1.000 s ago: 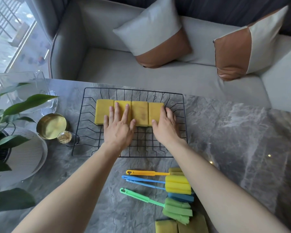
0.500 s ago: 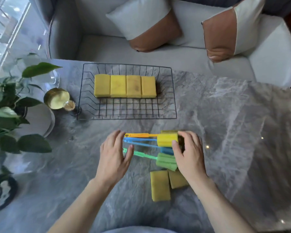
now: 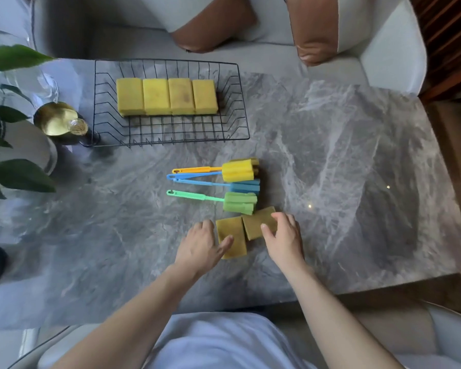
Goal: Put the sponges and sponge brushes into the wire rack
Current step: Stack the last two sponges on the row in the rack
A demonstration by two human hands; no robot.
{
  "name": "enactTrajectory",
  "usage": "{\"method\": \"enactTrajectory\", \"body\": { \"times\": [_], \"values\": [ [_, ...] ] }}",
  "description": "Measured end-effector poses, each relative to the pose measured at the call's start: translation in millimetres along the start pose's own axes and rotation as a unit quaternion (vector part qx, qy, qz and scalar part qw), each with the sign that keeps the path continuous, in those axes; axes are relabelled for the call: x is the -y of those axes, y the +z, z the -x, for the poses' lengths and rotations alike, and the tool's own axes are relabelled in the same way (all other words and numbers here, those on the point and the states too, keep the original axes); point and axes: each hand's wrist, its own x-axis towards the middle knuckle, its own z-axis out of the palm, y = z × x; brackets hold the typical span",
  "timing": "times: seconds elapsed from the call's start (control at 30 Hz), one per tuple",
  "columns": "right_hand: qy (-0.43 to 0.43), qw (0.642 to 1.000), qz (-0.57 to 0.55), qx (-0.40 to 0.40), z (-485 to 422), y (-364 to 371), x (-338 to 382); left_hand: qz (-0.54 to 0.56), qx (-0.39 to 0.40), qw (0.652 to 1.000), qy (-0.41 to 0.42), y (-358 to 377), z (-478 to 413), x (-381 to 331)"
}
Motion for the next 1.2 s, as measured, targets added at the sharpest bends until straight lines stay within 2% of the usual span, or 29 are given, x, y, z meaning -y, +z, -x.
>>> {"method": "enactTrajectory", "body": {
  "times": [0.1, 0.17, 0.23, 0.3, 0.6, 0.77, 0.83, 0.97, 1.2],
  "values": [
    [0.019, 0.999, 0.033, -0.015, -4, 6, 3, 0.026, 0.006, 0.999, -0.032, 12, -7, -3],
    [-0.018, 0.998, 0.062, -0.024, -8, 5, 2, 0.057, 0.000, 0.997, -0.051, 18, -9, -2],
    [-0.068, 0.994, 0.082, 0.014, -13, 3, -2, 0.086, -0.013, 0.994, -0.058, 22, -10, 0],
    [-0.084, 0.991, 0.090, 0.058, -18, 1, -9, 0.108, -0.023, 0.992, -0.062, 25, -10, 1],
    [-0.011, 0.984, 0.175, 0.013, -8, 2, -32, 0.229, -0.042, 0.968, -0.091, 29, -1, 10],
    [-0.047, 0.994, 0.097, 0.030, -4, 7, -31, 0.244, -0.057, 0.966, -0.072, 28, 2, 12],
    [-0.051, 0.993, 0.100, 0.026, -1, 9, -29, 0.233, -0.060, 0.969, -0.060, 28, 2, 13],
    [-0.004, 0.996, 0.082, 0.044, 3, 12, -26, 0.252, -0.057, 0.964, -0.062, 30, 2, 17],
    [0.052, 0.996, -0.036, 0.069, 11, 25, -30, 0.334, -0.054, 0.938, -0.075, 25, 4, 19]
  ]
}}
